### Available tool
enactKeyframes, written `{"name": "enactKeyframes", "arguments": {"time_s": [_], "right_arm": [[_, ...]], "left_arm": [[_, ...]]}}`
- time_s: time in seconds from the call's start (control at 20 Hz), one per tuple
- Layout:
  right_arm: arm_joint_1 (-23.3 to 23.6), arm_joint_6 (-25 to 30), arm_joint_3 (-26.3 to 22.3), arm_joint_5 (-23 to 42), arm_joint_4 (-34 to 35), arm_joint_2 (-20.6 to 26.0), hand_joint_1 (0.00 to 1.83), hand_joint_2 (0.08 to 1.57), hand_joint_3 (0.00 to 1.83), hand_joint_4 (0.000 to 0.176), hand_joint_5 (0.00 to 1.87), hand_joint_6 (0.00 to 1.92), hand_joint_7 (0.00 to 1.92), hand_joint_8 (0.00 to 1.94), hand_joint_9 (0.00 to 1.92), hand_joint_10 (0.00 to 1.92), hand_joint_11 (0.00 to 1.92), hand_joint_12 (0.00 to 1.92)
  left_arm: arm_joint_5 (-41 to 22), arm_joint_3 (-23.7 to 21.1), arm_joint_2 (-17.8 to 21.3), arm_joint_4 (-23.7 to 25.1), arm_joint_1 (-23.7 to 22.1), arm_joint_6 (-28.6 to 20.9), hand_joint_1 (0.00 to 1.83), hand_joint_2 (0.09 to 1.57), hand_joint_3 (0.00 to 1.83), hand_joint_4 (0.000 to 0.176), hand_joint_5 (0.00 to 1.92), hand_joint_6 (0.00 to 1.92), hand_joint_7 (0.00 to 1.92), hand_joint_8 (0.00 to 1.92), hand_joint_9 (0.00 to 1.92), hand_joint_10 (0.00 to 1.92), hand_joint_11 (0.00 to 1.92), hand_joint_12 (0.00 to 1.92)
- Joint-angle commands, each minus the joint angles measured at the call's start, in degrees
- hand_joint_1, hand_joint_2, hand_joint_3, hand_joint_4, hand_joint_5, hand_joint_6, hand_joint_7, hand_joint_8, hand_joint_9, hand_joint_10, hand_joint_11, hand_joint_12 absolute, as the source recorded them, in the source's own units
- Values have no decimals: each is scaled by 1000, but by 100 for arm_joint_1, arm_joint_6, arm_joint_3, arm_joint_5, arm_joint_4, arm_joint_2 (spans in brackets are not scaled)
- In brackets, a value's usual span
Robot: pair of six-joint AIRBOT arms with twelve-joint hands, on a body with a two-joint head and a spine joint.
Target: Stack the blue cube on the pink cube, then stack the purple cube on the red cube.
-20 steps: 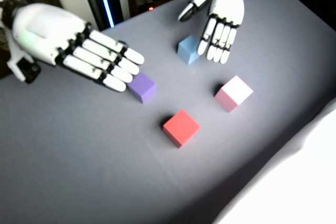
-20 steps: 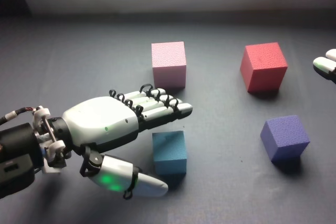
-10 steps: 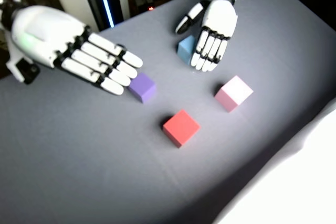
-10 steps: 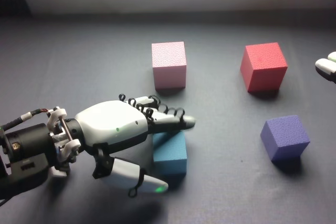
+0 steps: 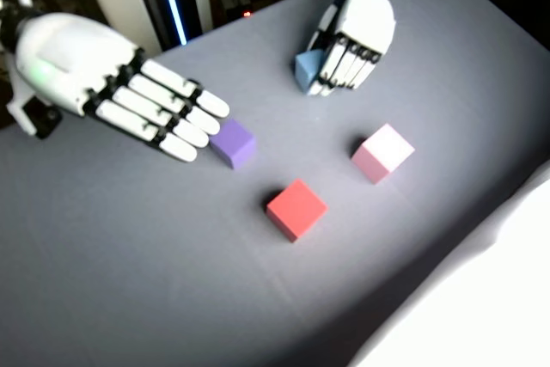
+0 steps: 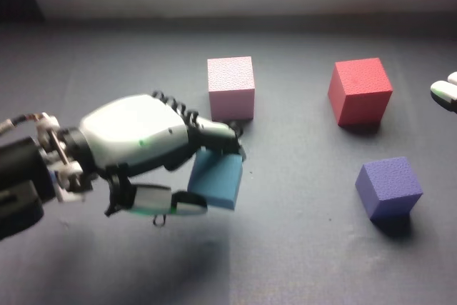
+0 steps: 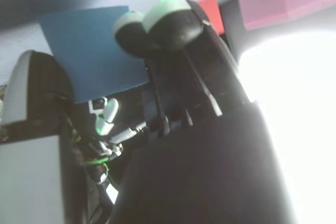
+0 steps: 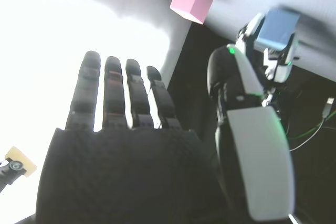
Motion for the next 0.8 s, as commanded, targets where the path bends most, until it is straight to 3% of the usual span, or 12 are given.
{"name": "enactKeyframes", "arguments": {"time_s": [0.0,0.1,0.15,0.2,0.3,0.35,0.4,0.55,0.6,0.65,0.7,0.75], "right_arm": [[26,-7,28,722,-3,9,695,1304,2,0,6,3,0,0,0,0,0,0],[24,-7,30,722,6,9,721,1299,0,0,9,4,0,0,0,0,0,0],[24,-7,34,722,10,9,739,1296,0,0,13,5,0,0,0,0,0,0],[24,-7,38,722,15,8,742,1295,0,0,15,5,4,1,10,4,0,0],[23,-7,42,723,28,7,748,1291,0,0,21,7,9,3,13,6,0,0],[19,-7,50,722,31,-2,723,1297,0,0,11,3,6,1,9,5,0,0],[19,-7,52,721,34,-8,723,1297,0,0,11,3,6,1,9,5,0,0],[15,-7,60,719,62,-20,642,1314,7,0,9,2,0,0,0,0,0,0],[14,-7,64,719,65,-28,608,1325,10,0,3,1,0,0,0,0,0,0],[14,-7,71,718,66,-43,601,1327,11,0,2,1,0,0,0,0,0,0],[14,-7,75,716,66,-50,621,1323,6,0,0,0,0,0,0,0,13,6],[14,-7,78,715,66,-54,621,1323,6,0,0,0,0,0,0,0,13,6]], "left_arm": [[-708,-28,49,-109,-138,66,1092,1248,0,0,740,1355,958,1908,1173,1913,1260,1921],[-635,35,70,-131,-351,178,1090,1237,0,0,758,1328,974,1920,1208,1921,1318,1921],[-569,97,62,-157,-480,228,1078,1252,1,0,728,1364,883,1791,1062,1921,1160,1921],[-431,196,31,-174,-650,274,1159,1280,3,0,660,1233,760,1713,935,1885,1020,1921],[-170,397,-63,-175,-945,294,1176,1291,1,0,640,1204,718,1709,821,1901,909,1921],[-11,503,-106,-174,-1118,358,1114,1243,0,0,740,1286,808,1876,965,1916,1047,1921],[62,540,-120,-175,-1202,399,1114,1243,0,0,740,1286,808,1876,965,1916,1047,1921],[447,806,-300,-188,-1605,493,1082,1243,3,0,743,1350,963,1921,1226,1921,1358,1921],[582,919,-383,-194,-1704,504,1073,1253,6,0,725,1375,946,1921,1180,1921,1331,1921],[740,1028,-465,-298,-1787,614,1125,1325,8,0,606,1339,688,1875,896,1921,1045,1921],[820,1096,-517,-384,-1819,674,1097,1384,14,0,452,1547,633,1859,808,1921,946,1921],[862,1153,-562,-453,-1835,700,1097,1384,14,0,452,1547,633,1859,808,1921,946,1921]]}}
